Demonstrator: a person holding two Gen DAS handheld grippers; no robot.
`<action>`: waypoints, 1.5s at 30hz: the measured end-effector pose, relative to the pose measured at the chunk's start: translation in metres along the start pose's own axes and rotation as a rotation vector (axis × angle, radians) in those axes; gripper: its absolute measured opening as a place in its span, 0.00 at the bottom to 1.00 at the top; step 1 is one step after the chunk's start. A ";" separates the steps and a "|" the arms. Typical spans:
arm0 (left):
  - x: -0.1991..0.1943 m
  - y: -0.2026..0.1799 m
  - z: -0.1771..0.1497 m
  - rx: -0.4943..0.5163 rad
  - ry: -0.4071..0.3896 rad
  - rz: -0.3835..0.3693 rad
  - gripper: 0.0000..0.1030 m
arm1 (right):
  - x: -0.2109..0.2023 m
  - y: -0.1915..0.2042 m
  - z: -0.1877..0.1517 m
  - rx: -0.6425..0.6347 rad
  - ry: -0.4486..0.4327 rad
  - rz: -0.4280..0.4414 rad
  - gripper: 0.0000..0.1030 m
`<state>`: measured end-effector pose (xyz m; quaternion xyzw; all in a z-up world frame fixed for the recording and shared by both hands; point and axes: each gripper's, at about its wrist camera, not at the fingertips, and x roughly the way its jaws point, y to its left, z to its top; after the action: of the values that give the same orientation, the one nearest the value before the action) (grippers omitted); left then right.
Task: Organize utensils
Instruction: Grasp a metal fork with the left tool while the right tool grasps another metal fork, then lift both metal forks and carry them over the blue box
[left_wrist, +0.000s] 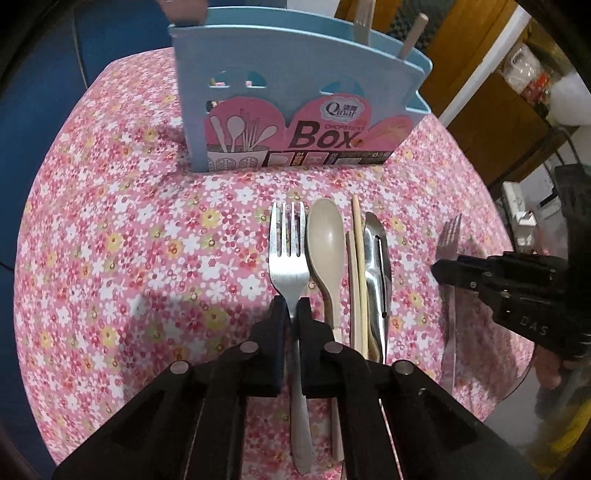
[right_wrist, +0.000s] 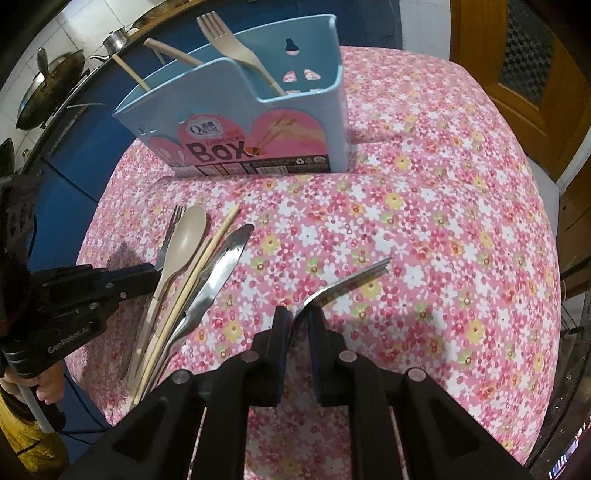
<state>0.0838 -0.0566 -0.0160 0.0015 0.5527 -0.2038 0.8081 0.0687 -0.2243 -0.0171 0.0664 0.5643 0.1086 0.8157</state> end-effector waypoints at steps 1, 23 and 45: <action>-0.001 0.002 -0.003 -0.007 -0.010 -0.014 0.04 | 0.000 0.000 0.000 -0.002 -0.005 0.001 0.11; -0.031 0.021 -0.028 -0.029 -0.158 -0.088 0.03 | -0.004 0.022 -0.006 -0.055 -0.089 0.045 0.06; -0.130 0.011 -0.026 0.062 -0.595 -0.082 0.03 | -0.101 0.052 -0.007 -0.153 -0.575 -0.077 0.03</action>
<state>0.0245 0.0017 0.0873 -0.0560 0.2847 -0.2446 0.9252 0.0221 -0.1992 0.0842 0.0111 0.3024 0.0963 0.9482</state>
